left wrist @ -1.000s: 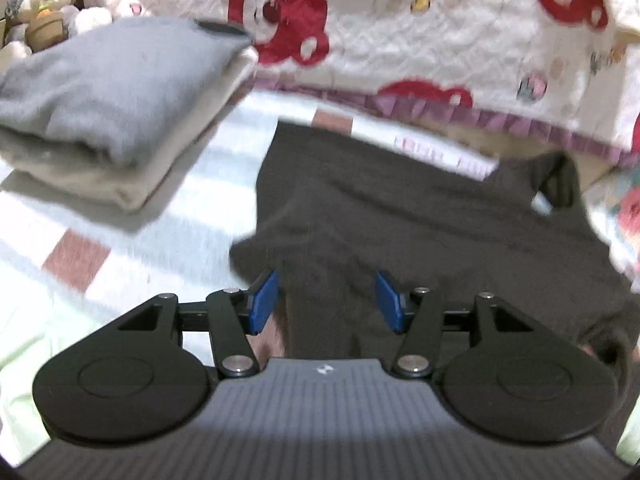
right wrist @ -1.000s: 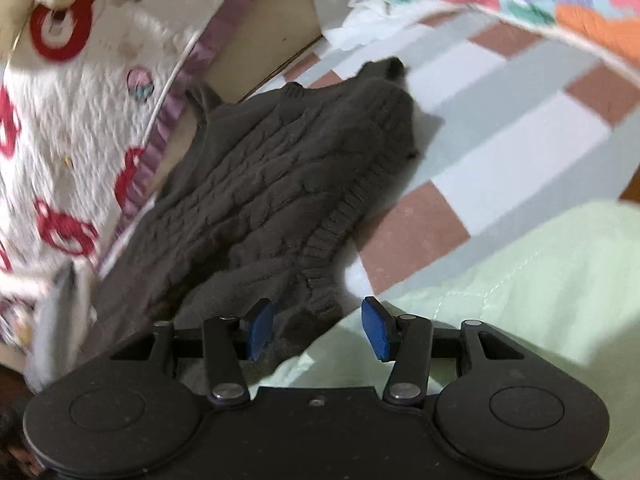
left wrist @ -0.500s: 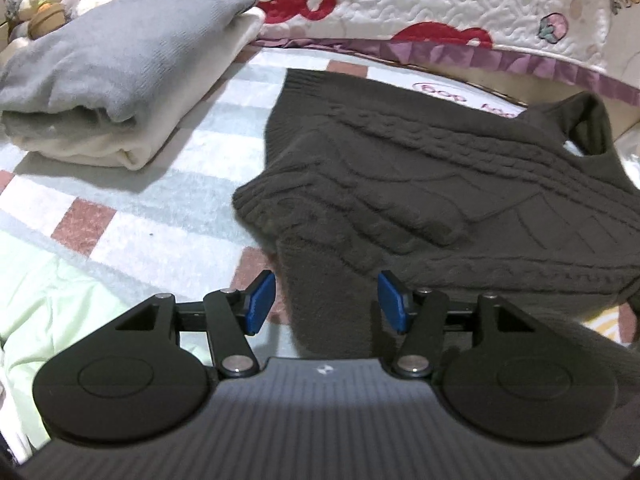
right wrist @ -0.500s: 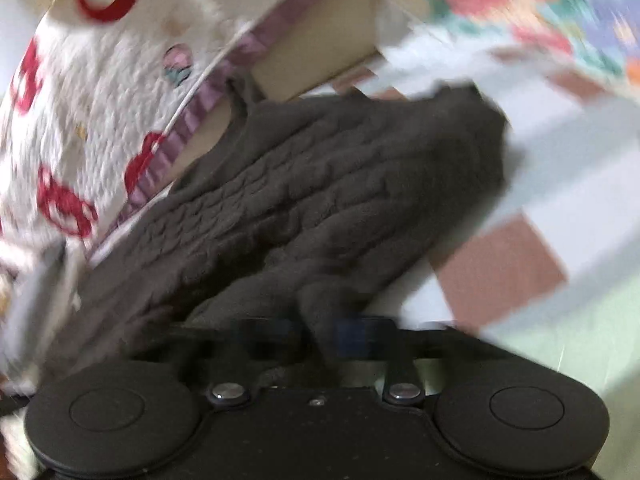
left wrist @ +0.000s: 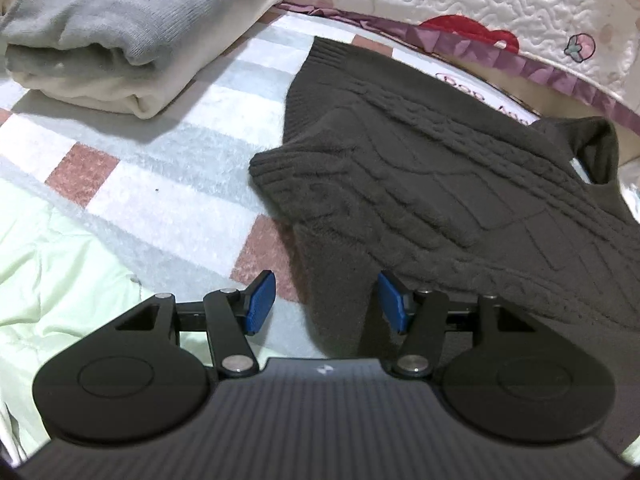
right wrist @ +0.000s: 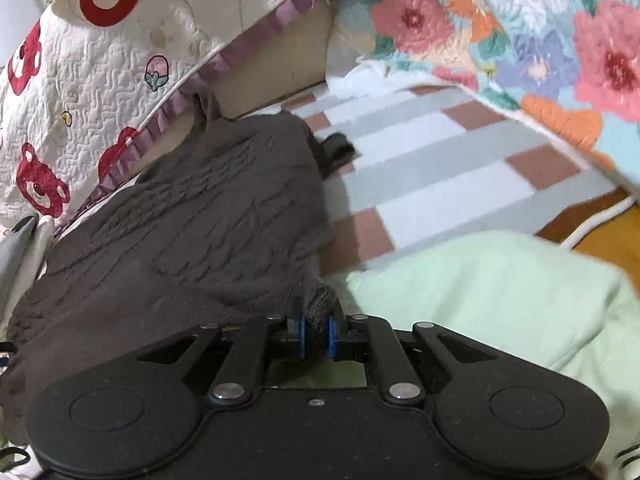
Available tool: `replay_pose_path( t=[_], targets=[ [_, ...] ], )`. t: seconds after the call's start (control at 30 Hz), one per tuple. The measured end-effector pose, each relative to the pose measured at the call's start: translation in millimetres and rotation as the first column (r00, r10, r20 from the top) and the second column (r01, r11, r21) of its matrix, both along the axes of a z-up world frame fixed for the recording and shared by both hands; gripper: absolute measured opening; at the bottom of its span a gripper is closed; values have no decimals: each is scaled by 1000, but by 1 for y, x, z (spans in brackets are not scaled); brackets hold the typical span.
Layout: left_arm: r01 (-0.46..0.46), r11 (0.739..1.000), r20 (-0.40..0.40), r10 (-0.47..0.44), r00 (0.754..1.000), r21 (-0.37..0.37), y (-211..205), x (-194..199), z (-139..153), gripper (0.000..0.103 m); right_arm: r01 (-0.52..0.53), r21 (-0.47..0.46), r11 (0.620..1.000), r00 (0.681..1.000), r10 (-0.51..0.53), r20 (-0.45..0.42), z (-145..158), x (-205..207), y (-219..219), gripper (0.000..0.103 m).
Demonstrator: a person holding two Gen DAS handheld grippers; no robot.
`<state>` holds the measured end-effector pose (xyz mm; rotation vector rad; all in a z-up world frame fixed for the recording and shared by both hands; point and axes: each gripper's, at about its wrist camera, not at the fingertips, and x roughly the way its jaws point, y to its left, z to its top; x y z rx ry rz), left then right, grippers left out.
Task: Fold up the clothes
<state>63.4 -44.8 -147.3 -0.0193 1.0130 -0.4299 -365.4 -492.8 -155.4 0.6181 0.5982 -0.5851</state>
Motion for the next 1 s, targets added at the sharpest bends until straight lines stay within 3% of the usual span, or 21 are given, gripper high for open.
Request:
replay_pose_path(
  t=[0.17, 0.33, 0.43, 0.5, 0.53, 0.57, 0.63, 0.67, 0.73, 0.77, 0.8, 0.83, 0.87, 0.9, 1.0],
  targets=[
    [-120, 991, -32, 118, 993, -53, 18, 7, 2, 57, -4, 17, 1000, 1000, 4, 10, -1, 9, -7, 15],
    [-232, 964, -105, 220, 970, -126, 35, 14, -2, 58, 13, 53, 998, 1000, -14, 16, -8, 8, -7, 18],
    [-265, 953, -171, 240, 956, -145, 27, 25, -11, 58, 13, 20, 1000, 1000, -13, 7, -8, 8, -1, 19],
    [-266, 959, -111, 255, 961, -101, 6, 37, -8, 56, -28, -102, 994, 999, 25, -33, -1, 15, 12, 20],
    [-234, 969, -76, 228, 971, -84, -6, 42, -4, 41, -57, -161, 985, 998, 50, -48, 3, 19, 19, 20],
    [-184, 980, -42, 182, 982, -71, -19, 46, 1, 7, -91, -206, 974, 996, 84, -43, 8, 22, 26, 20],
    [-61, 998, 69, 62, 996, -9, -52, 48, 16, 7, -150, -269, 951, 989, 149, -23, 21, 25, 34, 19],
    [20, 998, 165, -30, 986, 63, -76, 41, 28, 7, -171, -300, 939, 985, 166, -42, 26, 28, 36, 18],
    [163, 976, 318, -202, 927, 143, -115, 14, 43, 8, -199, -346, 917, 980, 187, -67, 33, 33, 40, 18],
    [236, 961, 353, -274, 895, 148, -129, 1, 46, 12, -206, -358, 911, 979, 193, -72, 35, 34, 41, 18],
    [305, 944, 351, -331, 876, 128, -137, -10, 47, 17, -206, -352, 913, 979, 196, -64, 36, 36, 41, 18],
    [366, 925, 319, -379, 869, 102, -143, -16, 47, 33, -207, -348, 914, 978, 199, -58, 38, 37, 41, 18],
    [422, 904, 274, -425, 863, 72, -148, -21, 45, 41, -212, -348, 913, 977, 204, -59, 38, 39, 41, 18],
    [431, 901, 248, -428, 869, 45, -146, -23, 44, 41, -217, -348, 912, 976, 209, -61, 39, 41, 42, 18],
    [375, 926, 197, -363, 911, -29, -127, -25, 38, 43, -233, -349, 908, 972, 225, -65, 40, 46, 43, 18]
  ],
)
